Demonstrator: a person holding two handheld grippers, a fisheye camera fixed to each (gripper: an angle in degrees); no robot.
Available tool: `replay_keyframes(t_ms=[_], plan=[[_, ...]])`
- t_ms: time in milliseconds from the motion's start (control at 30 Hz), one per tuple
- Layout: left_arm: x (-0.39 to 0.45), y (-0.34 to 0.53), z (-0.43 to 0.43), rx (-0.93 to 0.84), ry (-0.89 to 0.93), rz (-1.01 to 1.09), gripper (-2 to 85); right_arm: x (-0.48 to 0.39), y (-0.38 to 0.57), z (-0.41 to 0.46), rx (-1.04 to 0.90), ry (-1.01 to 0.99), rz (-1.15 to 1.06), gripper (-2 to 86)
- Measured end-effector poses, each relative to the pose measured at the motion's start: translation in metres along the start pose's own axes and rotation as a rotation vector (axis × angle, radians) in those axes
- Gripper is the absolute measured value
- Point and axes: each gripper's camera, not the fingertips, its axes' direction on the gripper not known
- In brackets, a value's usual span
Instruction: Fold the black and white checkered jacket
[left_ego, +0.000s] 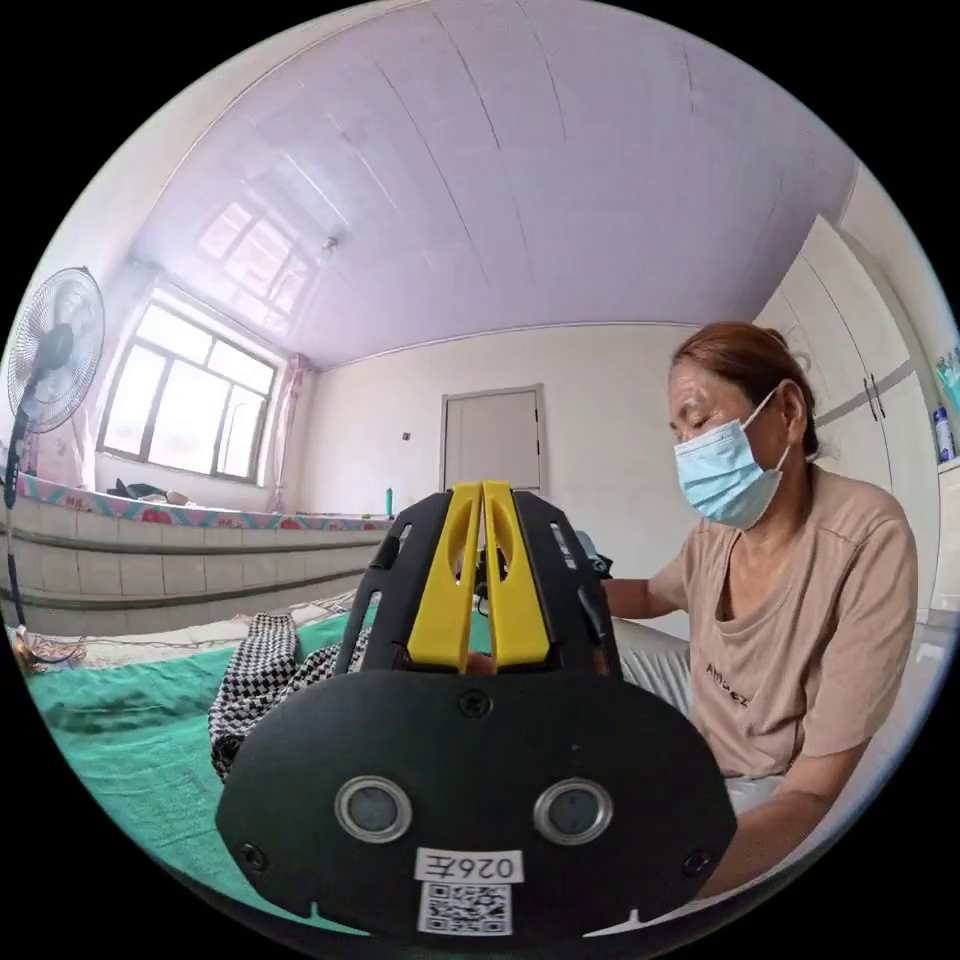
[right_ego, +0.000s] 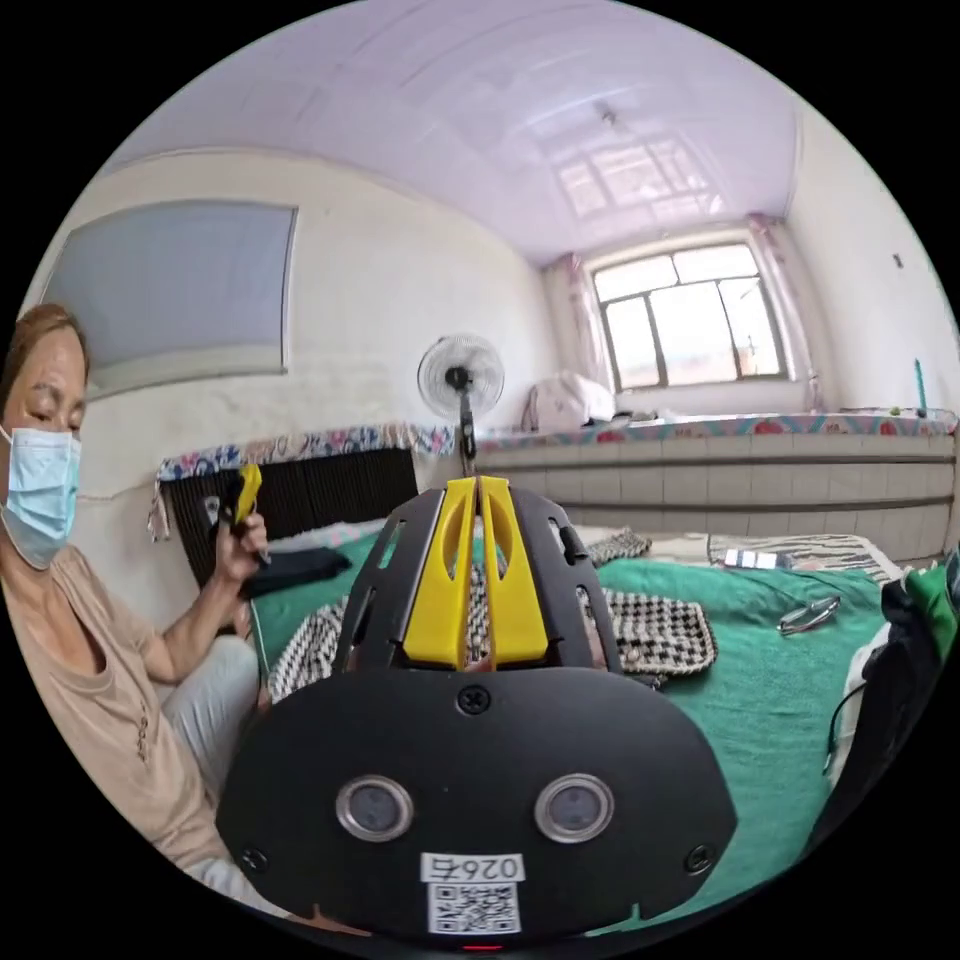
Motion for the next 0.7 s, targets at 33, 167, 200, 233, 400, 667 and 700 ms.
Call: replay_keyframes(t_ms=[33,167,200,233,400,667,700], plan=[[-0.012,0.001,0.022,-0.074,-0.088,-0.023,-0.7,0.004,0.002,0.000,0.053,0.007,0.028,-0.9],[-0.053,0.018,0.085,-0.343,-0.306,-0.107,-0.7,0.020,0.006,0.025,0.005,-0.020,0.128,-0.9],[-0.066,0.030,0.103,-0.405,-0.341,-0.114,-0.6,0.024,0.010,0.042,-0.088,0.019,0.169,-0.9],[-0.080,0.043,0.117,-0.470,-0.405,-0.145,-0.4,0.026,0.016,0.056,-0.162,0.055,0.182,-0.9],[-0.146,0.081,0.149,-0.633,-0.570,-0.277,6.4,0.052,0.019,0.080,-0.310,0.282,0.238,-0.8],[-0.278,0.104,0.196,-0.772,-0.646,-0.423,16.7,0.172,-0.005,0.133,-0.457,0.382,0.469,4.8],[-0.297,0.106,0.207,-0.777,-0.661,-0.431,17.6,0.187,-0.012,0.144,-0.449,0.408,0.480,6.7]])
